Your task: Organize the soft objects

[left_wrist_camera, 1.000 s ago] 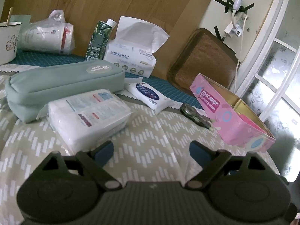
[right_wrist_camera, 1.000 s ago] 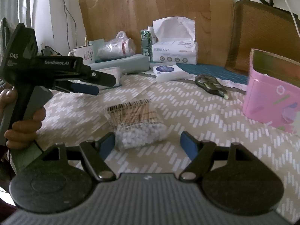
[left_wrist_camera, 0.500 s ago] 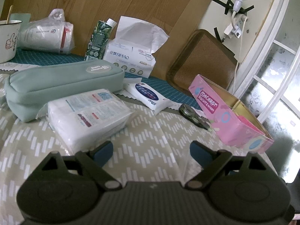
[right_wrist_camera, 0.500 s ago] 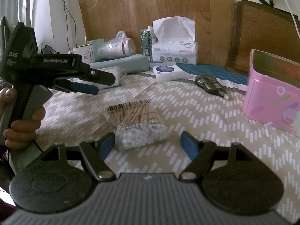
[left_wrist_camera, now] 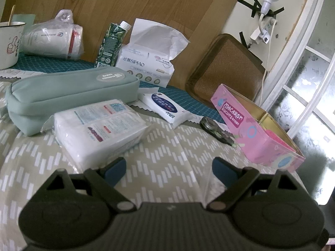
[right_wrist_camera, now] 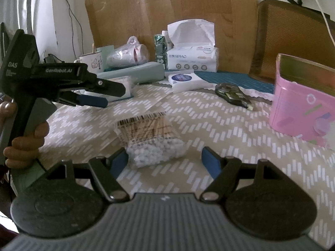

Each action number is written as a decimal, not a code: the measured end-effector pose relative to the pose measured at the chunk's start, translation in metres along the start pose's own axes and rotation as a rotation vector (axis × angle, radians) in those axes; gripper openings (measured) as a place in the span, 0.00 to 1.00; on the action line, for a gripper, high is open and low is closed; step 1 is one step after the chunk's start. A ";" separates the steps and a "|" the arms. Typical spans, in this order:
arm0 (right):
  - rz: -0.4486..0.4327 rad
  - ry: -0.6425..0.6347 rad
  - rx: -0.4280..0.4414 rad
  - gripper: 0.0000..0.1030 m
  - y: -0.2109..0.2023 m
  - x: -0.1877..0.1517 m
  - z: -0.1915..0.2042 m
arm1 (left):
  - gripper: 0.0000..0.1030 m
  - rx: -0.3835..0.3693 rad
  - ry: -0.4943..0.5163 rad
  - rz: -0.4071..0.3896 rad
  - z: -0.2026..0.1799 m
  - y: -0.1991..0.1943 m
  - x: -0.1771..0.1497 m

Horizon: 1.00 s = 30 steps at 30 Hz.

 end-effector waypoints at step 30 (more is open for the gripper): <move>0.001 -0.005 -0.001 0.77 0.000 0.000 -0.001 | 0.91 -0.005 -0.007 -0.005 0.000 -0.001 0.001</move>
Point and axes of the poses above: each gripper's, at about its wrist camera, not at the fingertips, and y roughly the way its jaws point, z to its left, x to its top, the point moved 9 cm from there along y, roughly the way its jaws point
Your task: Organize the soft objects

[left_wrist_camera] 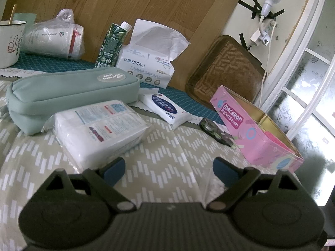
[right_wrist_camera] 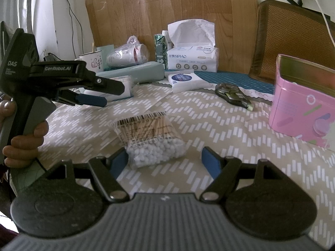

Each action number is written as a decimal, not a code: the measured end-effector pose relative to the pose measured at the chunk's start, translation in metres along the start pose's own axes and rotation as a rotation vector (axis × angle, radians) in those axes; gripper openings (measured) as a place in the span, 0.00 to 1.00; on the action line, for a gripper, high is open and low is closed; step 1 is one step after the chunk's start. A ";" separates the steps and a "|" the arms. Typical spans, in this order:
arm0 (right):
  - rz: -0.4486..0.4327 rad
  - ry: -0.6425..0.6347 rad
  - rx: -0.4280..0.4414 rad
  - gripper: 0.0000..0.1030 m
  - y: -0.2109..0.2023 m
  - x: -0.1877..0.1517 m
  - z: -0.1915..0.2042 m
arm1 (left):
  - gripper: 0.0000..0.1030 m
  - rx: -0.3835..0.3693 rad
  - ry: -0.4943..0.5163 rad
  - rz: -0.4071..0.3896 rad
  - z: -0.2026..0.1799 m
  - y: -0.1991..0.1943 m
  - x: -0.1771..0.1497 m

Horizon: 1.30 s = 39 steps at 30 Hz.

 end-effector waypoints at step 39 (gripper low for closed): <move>-0.081 0.037 -0.043 0.72 -0.014 0.006 -0.005 | 0.91 -0.033 0.000 0.006 -0.006 -0.003 -0.002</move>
Point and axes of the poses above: each gripper's, at about its wrist camera, not at the fingertips, and y roughly the way its jaws point, z to its left, x to its top, the point moved 9 cm from there along y, roughly the way its jaws point
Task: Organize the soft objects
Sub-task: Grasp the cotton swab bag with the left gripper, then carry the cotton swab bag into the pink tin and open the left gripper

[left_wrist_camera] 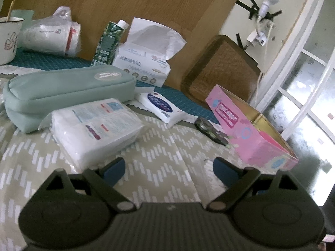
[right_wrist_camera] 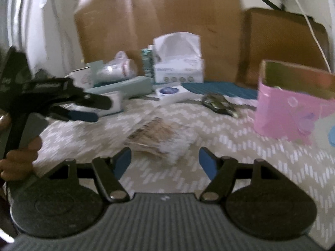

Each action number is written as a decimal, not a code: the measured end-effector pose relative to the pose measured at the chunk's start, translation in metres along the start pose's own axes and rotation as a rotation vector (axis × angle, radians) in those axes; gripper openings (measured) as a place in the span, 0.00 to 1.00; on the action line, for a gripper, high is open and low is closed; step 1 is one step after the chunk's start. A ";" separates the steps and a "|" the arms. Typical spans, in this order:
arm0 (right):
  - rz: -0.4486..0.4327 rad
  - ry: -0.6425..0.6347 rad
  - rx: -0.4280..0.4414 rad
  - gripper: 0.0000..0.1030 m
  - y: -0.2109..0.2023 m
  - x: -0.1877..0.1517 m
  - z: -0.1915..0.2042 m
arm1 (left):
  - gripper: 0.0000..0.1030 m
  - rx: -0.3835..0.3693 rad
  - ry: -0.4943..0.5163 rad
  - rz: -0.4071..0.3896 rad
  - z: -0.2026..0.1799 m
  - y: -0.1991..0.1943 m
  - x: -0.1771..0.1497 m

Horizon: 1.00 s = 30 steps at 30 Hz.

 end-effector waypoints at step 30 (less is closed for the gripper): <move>-0.198 -0.038 -0.217 0.59 -0.037 0.069 -0.070 | 0.59 -0.192 0.337 0.047 -0.194 0.060 0.043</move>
Point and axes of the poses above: each gripper's, at about its wrist camera, not at the fingertips, and y roughly the way its jaws point, z to its left, x to its top, the point moved 9 cm from there along y, roughly the way its jaws point
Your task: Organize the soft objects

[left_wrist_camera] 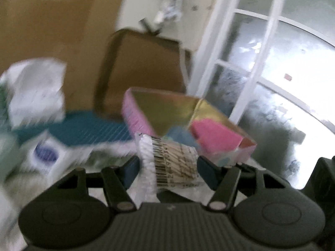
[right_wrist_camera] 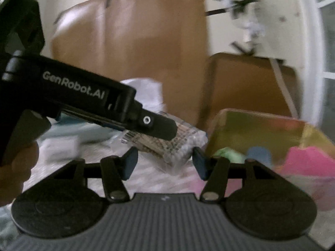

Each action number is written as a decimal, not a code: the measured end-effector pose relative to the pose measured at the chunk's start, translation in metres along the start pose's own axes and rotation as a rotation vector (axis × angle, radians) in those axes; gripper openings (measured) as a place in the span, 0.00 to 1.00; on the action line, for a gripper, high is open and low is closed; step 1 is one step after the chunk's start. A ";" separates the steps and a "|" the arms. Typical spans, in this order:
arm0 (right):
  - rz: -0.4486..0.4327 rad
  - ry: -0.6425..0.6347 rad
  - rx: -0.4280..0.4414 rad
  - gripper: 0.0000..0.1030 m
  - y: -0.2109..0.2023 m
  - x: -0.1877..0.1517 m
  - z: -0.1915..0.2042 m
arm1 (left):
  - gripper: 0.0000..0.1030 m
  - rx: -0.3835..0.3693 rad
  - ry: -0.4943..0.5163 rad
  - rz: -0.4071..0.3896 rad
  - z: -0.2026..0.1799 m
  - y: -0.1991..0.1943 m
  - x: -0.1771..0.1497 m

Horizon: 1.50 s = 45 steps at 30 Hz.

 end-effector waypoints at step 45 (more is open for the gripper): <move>0.417 -0.109 -0.036 0.58 0.182 -0.023 0.028 | 0.76 0.285 -0.245 -0.094 0.153 -0.069 -0.086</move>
Point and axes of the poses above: each gripper's, at about its wrist camera, not at the fingertips, and y roughly the way its jaws point, z to its left, x to its top, the point moved 9 cm from there along y, roughly the way its jaws point
